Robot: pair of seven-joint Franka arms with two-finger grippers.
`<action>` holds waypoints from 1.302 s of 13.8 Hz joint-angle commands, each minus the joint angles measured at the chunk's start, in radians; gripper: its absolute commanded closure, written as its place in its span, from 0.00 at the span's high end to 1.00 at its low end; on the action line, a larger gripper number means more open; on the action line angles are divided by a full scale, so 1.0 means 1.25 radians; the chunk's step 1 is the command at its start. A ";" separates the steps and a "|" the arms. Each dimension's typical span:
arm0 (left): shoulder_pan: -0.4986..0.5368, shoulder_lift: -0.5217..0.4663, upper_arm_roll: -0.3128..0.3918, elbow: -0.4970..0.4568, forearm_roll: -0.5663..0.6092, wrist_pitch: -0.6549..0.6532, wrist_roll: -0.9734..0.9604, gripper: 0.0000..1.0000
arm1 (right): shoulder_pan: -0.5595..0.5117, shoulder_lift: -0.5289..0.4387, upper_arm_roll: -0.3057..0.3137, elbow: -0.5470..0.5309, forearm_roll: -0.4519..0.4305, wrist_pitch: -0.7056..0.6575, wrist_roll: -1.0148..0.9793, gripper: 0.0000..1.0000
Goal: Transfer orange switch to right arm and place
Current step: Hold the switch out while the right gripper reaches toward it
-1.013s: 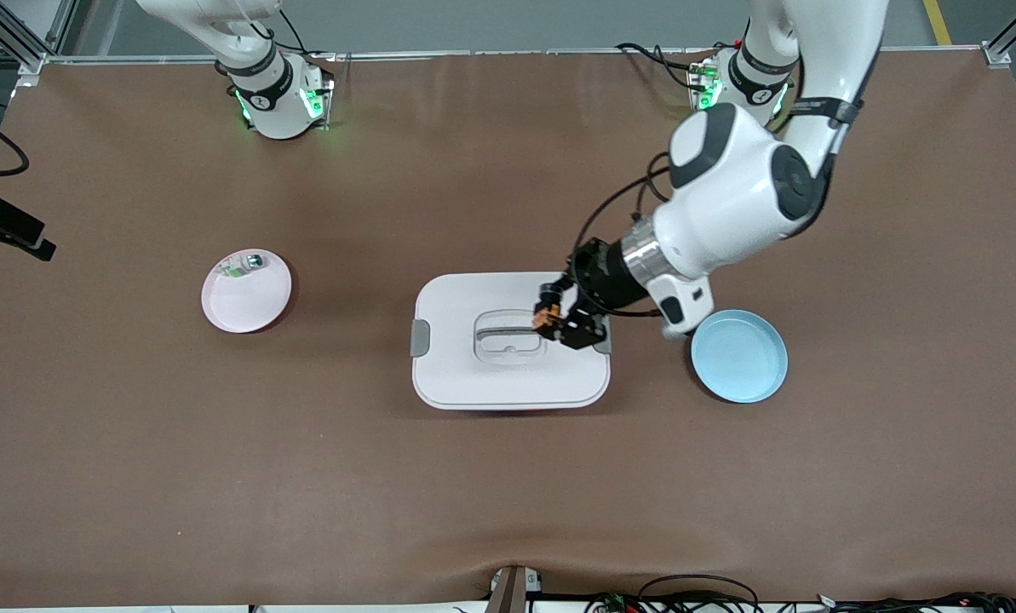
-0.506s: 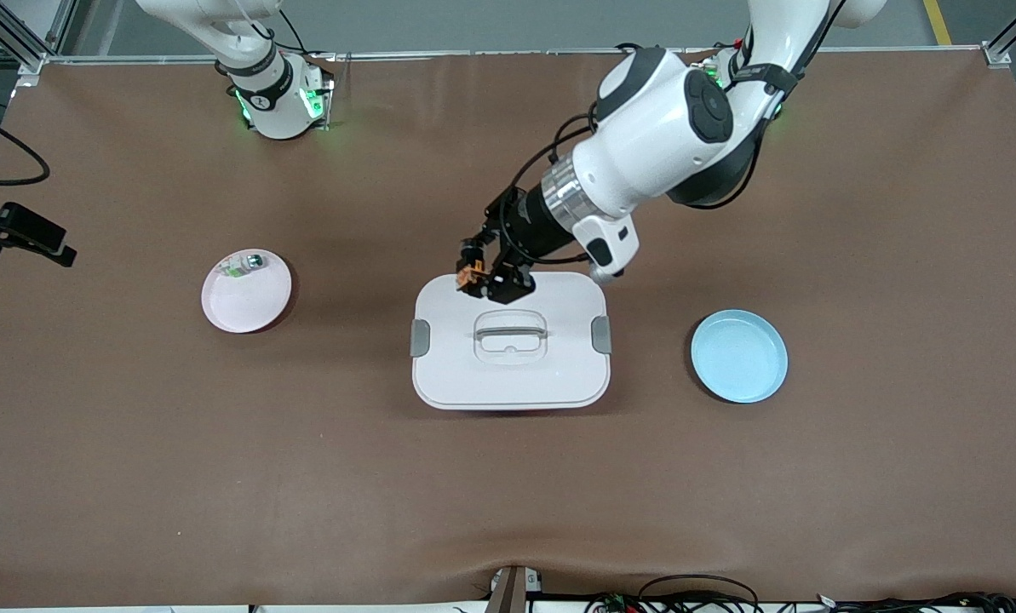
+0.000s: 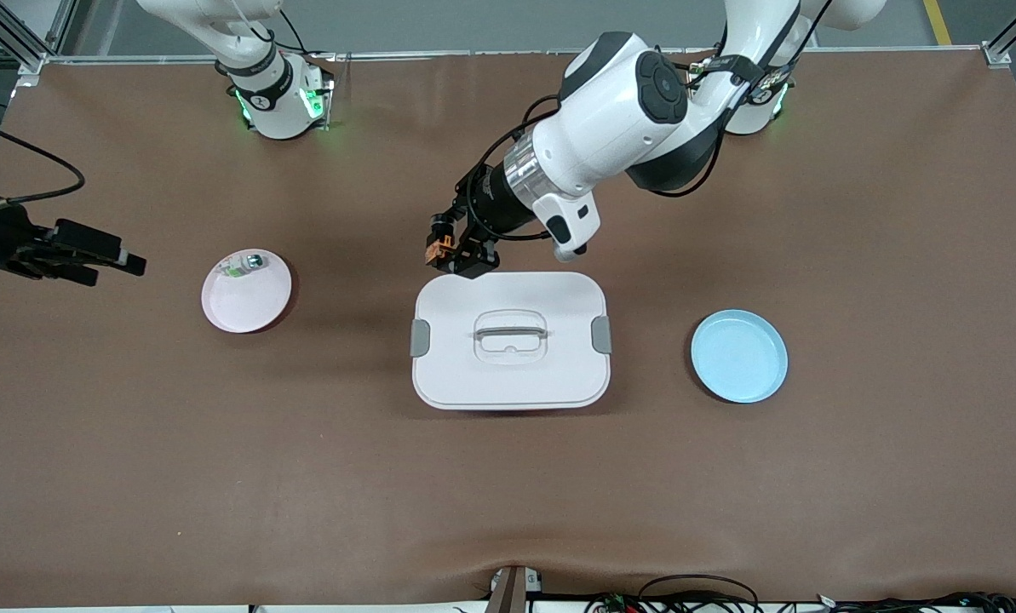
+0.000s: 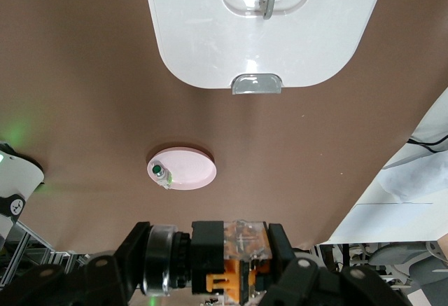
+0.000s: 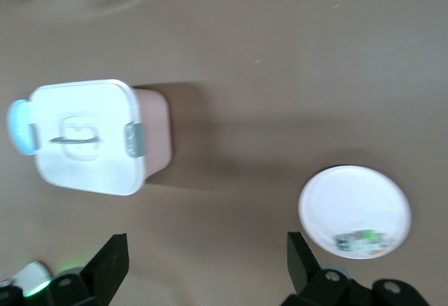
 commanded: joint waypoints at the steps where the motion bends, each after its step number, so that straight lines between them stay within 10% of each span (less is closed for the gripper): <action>1: -0.013 0.013 0.008 0.033 -0.003 0.022 -0.010 0.37 | 0.009 -0.021 0.010 -0.072 0.115 0.012 -0.014 1.00; 18: -0.034 0.013 0.013 0.035 -0.002 0.039 -0.008 0.37 | 0.329 -0.073 0.010 -0.247 0.324 0.405 0.014 1.00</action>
